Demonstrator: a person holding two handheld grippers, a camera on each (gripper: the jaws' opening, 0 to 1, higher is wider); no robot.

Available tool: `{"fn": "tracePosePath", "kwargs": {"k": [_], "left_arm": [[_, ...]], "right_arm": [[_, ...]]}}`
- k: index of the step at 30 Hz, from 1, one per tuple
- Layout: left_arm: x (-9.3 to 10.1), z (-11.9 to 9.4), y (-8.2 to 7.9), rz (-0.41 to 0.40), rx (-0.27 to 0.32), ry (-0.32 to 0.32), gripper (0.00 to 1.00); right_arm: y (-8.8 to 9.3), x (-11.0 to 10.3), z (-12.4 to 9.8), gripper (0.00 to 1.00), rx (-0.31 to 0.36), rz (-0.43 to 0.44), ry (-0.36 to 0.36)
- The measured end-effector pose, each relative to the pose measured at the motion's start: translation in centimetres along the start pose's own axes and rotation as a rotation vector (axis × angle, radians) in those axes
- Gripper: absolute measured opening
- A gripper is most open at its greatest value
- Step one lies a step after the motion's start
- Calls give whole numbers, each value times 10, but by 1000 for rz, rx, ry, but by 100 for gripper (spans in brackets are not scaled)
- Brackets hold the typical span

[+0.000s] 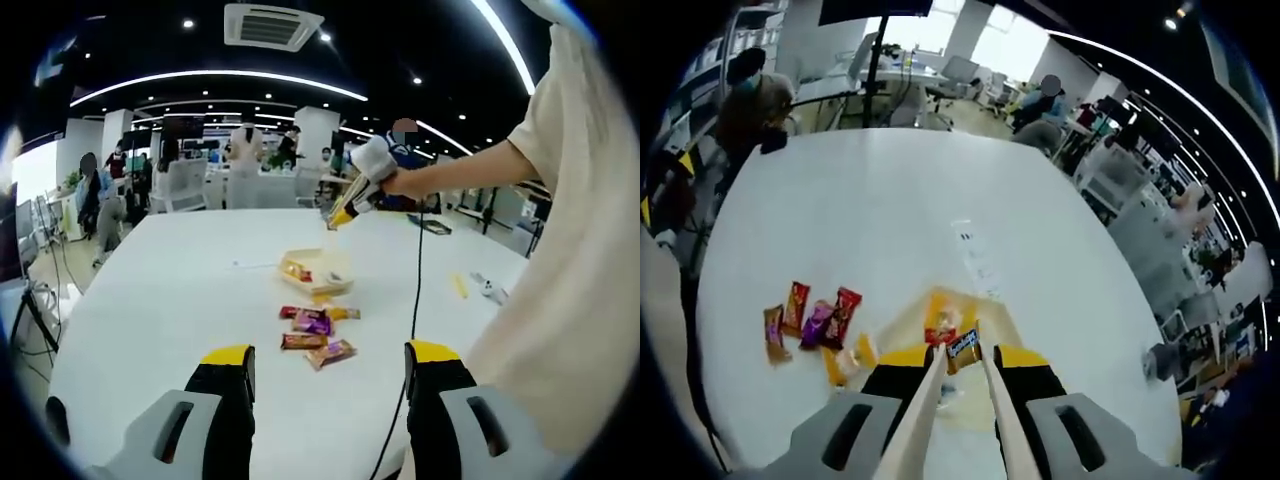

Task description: Place the target food into the container with the food tongs after gripping and lifting it, then release it inside without dropping or visibly crushing the food.

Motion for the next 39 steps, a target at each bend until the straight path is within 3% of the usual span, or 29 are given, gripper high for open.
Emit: {"fn": "tracePosePath", "kwargs": {"k": [39], "left_arm": [[0, 2, 0, -5, -14, -5, 60]], "right_arm": [[1, 9, -1, 26, 15, 3, 33]]}}
Point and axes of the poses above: the point that each gripper's makers call its tool centre point, and the gripper's own axes: z roughly forward along the fingers, x roughly to its right, y roughly out of its underside, the point moved 6 cm from there along -z, roughly backward along the fingers, and after that the axes turned 9 degrees about x, right-handed, at the moved point
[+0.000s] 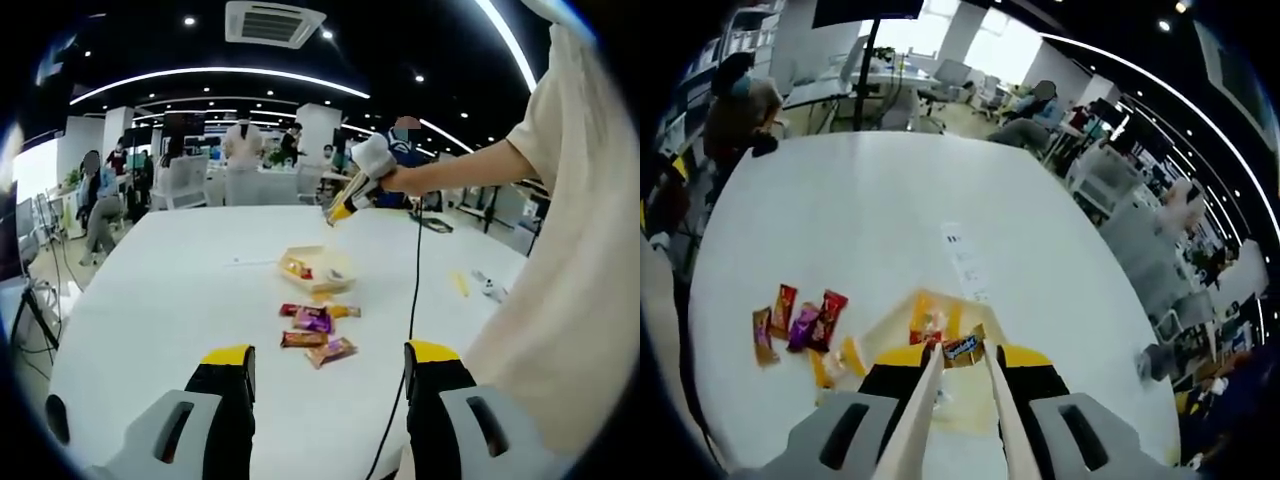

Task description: Place the target food into the container with the food tongs after gripping and lifting it, then release it inside without dropping or visibly crushing the food.

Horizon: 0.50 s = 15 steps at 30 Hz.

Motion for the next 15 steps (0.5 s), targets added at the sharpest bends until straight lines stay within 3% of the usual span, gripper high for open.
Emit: {"fn": "tracePosePath", "kwargs": {"k": [15], "left_arm": [[1, 1, 2, -3, -3, 5, 60]], "right_arm": [[4, -3, -1, 26, 0, 9, -4]]}}
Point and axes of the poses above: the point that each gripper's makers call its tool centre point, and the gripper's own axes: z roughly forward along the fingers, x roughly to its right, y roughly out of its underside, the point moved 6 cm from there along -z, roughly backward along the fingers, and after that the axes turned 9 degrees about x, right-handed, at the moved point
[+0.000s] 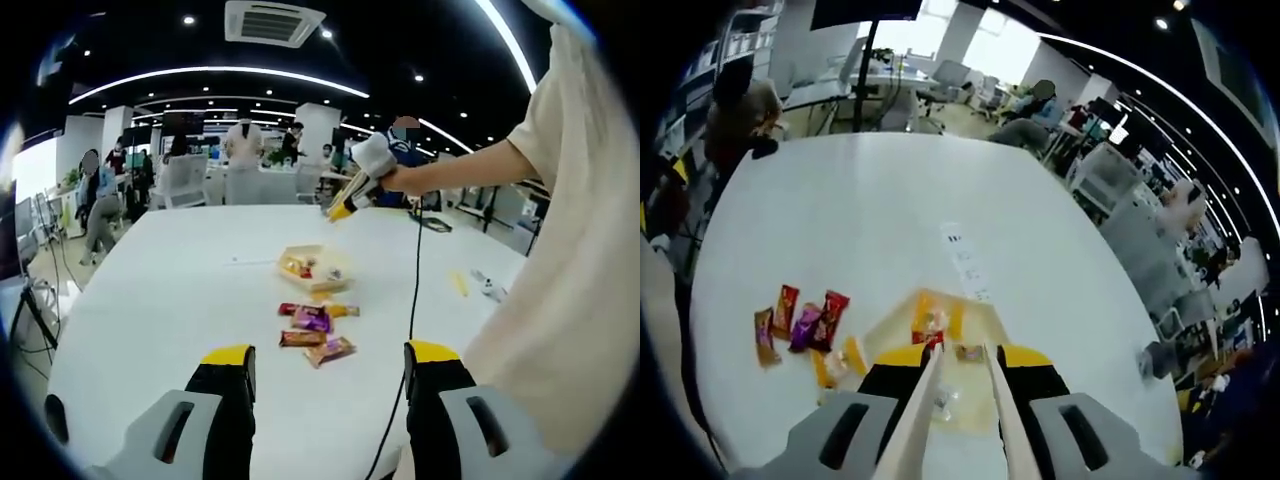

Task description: Place the target food into the container with the food tongs after gripping and lifting it, then release it inside without dropping or visibly crushing the food.

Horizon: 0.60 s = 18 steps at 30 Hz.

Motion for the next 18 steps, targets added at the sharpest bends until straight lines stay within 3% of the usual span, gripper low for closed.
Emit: {"fn": "tracePosePath", "kwargs": {"k": [7, 18], "left_arm": [[1, 1, 0, 0, 2, 3, 60], [4, 1, 0, 6, -1, 17, 60]], "right_arm": [[5, -7, -1, 27, -4, 10, -11], [22, -38, -3, 27, -18, 41, -62]]}}
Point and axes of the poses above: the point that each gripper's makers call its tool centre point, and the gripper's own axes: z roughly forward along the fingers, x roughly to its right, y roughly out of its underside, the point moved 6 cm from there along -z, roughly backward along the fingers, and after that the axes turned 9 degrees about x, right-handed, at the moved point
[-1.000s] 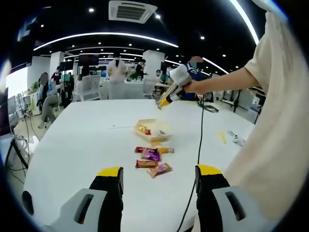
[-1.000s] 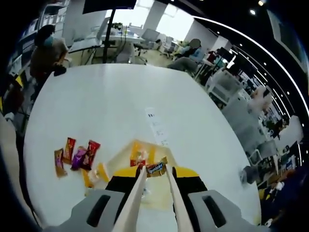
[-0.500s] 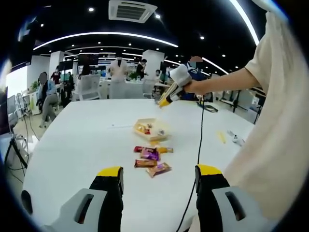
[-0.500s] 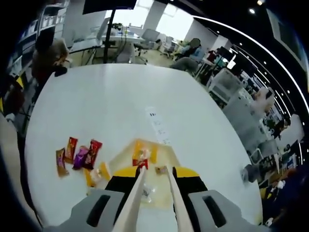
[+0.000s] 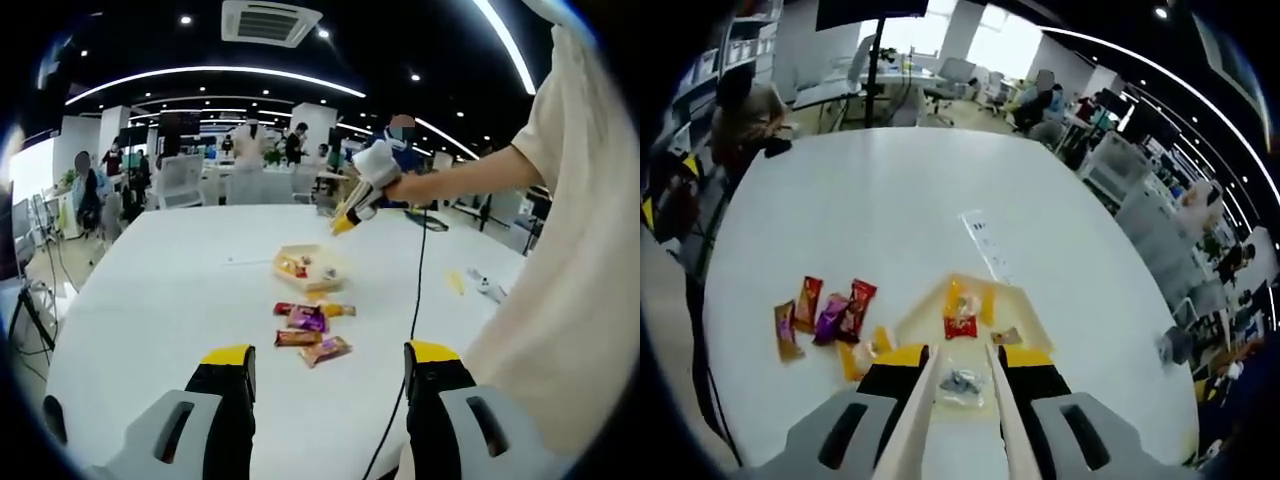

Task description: Place the target food into the container with the food tongs after gripping and lifting it, then release it inside without dropping or visibly crushing the food.

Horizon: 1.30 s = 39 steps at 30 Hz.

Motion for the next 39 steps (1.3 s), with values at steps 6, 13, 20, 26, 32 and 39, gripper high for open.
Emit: {"fn": "tracePosePath", "kwargs": {"k": [6, 13, 20, 26, 32, 39], "left_arm": [[2, 0, 0, 2, 0, 6, 60], [3, -2, 0, 1, 3, 3, 60], [3, -4, 2, 0, 2, 0, 60], [3, -5, 2, -1, 2, 0, 60], [3, -4, 2, -1, 0, 2, 60], [3, -5, 4, -5, -1, -3, 60]], "right_arm": [[7, -18, 0, 27, -8, 15, -36], [14, -42, 5, 27, -23, 9, -82], [20, -58, 10, 27, -42, -8, -124], [25, -67, 14, 27, -60, -43, -176], [30, -80, 17, 27, -82, -101, -256], [35, -96, 19, 27, -102, -141, -349]]}}
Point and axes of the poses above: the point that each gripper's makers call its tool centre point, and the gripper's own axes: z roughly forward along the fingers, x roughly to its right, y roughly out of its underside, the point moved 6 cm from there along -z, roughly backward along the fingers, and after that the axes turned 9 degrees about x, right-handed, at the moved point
